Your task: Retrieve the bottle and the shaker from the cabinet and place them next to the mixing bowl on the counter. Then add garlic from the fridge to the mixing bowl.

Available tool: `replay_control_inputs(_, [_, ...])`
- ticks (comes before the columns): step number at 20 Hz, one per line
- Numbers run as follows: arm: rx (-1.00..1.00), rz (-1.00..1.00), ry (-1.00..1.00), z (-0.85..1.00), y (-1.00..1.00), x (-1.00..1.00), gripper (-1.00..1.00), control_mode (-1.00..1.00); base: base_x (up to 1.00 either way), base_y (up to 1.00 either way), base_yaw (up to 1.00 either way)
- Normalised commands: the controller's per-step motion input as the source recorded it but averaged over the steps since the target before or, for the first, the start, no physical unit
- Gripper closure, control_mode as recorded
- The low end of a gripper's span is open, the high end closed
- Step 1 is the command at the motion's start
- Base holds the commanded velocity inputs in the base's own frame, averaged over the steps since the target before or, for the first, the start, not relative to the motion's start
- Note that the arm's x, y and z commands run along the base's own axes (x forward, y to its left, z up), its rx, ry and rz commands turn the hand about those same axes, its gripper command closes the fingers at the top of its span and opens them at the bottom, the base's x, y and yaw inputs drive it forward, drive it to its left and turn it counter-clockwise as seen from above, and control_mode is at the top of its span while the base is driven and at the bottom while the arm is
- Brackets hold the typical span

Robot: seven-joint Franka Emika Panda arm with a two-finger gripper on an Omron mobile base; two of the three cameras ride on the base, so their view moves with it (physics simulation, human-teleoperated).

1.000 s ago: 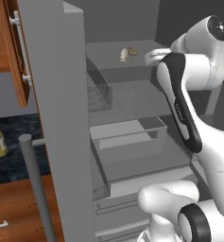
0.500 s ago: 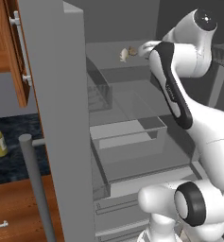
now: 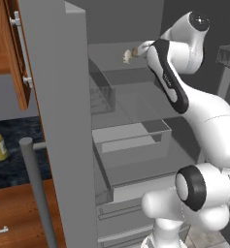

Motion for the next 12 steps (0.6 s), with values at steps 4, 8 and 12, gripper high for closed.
replay_control_inputs(4, [0.0, 0.12, 0.0, 0.0, 0.0, 0.42, -1.0, -1.0, 0.0, 0.0, 0.0])
replay_control_inputs(8, [0.0, 0.09, 0.0, -0.02, 0.0, 0.55, -1.0, -1.0, 0.0, 0.0, 0.0])
replay_control_inputs(12, [0.0, 0.07, 0.0, -0.01, 0.0, 0.57, -1.0, -1.0, 0.0, 0.0, 0.0])
